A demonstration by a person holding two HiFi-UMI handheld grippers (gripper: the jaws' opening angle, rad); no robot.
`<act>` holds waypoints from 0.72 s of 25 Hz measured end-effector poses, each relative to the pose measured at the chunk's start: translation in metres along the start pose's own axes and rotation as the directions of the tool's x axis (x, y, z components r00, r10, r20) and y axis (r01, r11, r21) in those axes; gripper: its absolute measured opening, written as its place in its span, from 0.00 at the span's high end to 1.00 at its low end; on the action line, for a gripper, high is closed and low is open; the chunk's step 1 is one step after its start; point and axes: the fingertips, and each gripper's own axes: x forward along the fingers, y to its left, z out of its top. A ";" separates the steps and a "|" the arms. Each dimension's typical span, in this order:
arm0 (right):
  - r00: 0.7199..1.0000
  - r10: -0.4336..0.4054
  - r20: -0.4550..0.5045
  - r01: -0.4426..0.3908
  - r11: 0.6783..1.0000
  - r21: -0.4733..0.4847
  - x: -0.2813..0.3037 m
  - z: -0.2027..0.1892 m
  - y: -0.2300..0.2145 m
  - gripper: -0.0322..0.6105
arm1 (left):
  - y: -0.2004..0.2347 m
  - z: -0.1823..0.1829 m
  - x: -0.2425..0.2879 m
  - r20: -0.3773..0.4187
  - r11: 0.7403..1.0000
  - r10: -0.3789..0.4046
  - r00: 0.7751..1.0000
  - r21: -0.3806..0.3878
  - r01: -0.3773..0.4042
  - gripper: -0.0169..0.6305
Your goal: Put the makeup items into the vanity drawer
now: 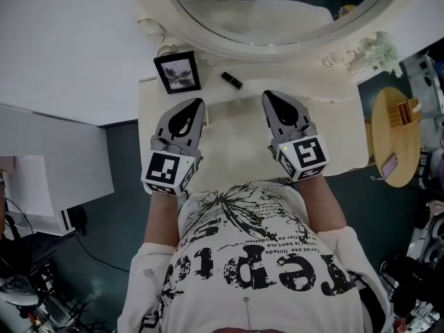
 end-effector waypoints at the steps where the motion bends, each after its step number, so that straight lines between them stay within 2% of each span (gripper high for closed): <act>1: 1.000 0.001 -0.001 -0.001 1.000 -0.002 0.000 0.000 0.001 0.94 | 0.000 0.000 0.000 -0.001 1.000 0.001 1.000 -0.001 -0.001 0.95; 18: 0.999 -0.035 0.024 0.035 0.999 0.018 0.006 0.003 0.002 0.94 | 0.012 -0.004 -0.006 -0.007 0.999 0.028 1.000 -0.016 -0.028 0.95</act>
